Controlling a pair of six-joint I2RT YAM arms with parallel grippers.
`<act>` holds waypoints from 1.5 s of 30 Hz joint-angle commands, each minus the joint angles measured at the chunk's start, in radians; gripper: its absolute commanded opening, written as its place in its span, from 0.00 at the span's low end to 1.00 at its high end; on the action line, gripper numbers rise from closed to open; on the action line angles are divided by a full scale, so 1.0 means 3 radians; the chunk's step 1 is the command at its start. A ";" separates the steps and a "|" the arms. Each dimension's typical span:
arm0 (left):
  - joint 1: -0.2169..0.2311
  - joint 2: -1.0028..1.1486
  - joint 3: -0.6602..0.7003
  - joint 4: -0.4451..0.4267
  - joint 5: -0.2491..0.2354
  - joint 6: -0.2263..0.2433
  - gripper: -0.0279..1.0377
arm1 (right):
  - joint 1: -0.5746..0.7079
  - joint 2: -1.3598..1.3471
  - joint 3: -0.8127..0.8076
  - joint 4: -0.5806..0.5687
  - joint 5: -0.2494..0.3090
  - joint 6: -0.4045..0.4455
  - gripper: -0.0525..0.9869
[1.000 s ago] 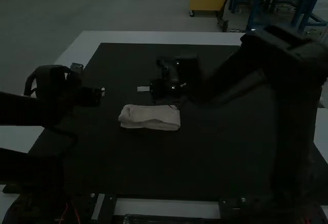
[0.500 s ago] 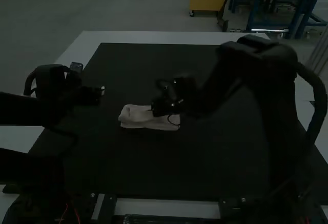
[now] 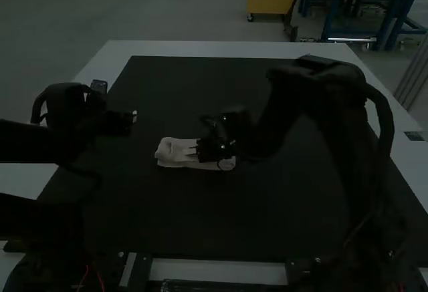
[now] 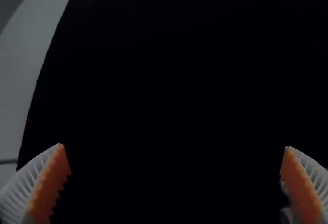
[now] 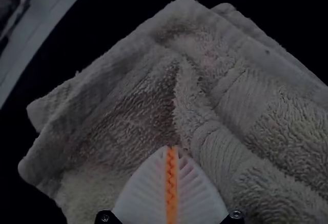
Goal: Fold the towel.
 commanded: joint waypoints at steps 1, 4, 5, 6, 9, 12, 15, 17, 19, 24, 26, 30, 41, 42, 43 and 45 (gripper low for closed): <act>0.0021 -0.0023 0.0181 0.0021 0.0042 -0.0076 0.93 | -0.0137 -0.0424 -0.0039 -0.0002 -0.0096 0.0146 0.03; 0.0021 -0.0023 0.0283 -0.0004 0.0042 -0.0076 0.93 | -0.0316 -0.0838 -0.0074 -0.0165 -0.0101 0.0187 0.03; 0.0011 -0.0018 0.0324 -0.0009 0.0042 -0.0076 0.93 | -0.0388 -0.0981 -0.0090 -0.0206 -0.0106 0.0207 0.03; 0.0006 -0.0013 0.0365 -0.0019 0.0042 -0.0081 0.93 | -0.0460 -0.1134 -0.0105 -0.0257 -0.0111 0.0207 0.03; -0.0004 0.0013 0.0544 -0.0086 0.0037 -0.0158 0.93 | -0.0695 -0.1600 -0.0141 -0.0396 -0.0147 0.0227 0.03; -0.0010 0.0013 0.0733 -0.0173 0.0031 -0.0209 0.93 | -0.0961 -0.2126 -0.0177 -0.0477 -0.0157 0.0273 0.03; -0.0015 -0.0002 0.0953 -0.0306 0.0072 -0.0255 0.93 | -0.1273 -0.2684 -0.0259 -0.0488 -0.0188 0.0483 0.03; -0.0035 -0.0013 0.1060 -0.0352 0.0077 -0.0271 0.93 | -0.1538 -0.3052 -0.0356 -0.0457 -0.0270 0.0677 0.03; -0.0086 -0.0033 0.1147 -0.0393 0.0077 -0.0322 0.93 | -0.1815 -0.3405 -0.0473 -0.0452 -0.0295 0.0800 0.03; -0.0281 -0.0186 0.1244 -0.0469 0.0083 -0.0434 0.93 | -0.2336 -0.4167 -0.0795 -0.0447 -0.0556 0.1010 0.03; -0.0362 -0.0273 0.1244 -0.0505 0.0083 -0.0439 0.93 | -0.2505 -0.4468 -0.0939 -0.0436 -0.0684 0.1107 0.03; -0.0480 -0.0544 0.1132 -0.0531 0.0098 -0.0439 0.93 | -0.2796 -0.5184 -0.1245 -0.0268 -0.0842 0.1439 0.03; -0.0598 -0.2181 0.0498 -0.0434 -0.0132 -0.0531 0.93 | -0.3170 -0.7495 -0.1557 -0.0600 -0.0561 0.1976 0.08; -0.0593 -0.2360 0.0442 -0.0444 -0.0142 -0.0531 0.93 | -0.3159 -0.7439 -0.1537 -0.0605 -0.0525 0.2007 0.10; -0.0593 -0.2549 0.0396 -0.0459 -0.0148 -0.0531 0.93 | -0.3144 -0.7475 -0.1501 -0.0595 -0.0510 0.2027 0.14; -0.0593 -0.2958 0.0309 -0.0500 -0.0245 -0.0531 0.92 | -0.3113 -0.7480 -0.1394 -0.0605 -0.0254 0.1792 0.40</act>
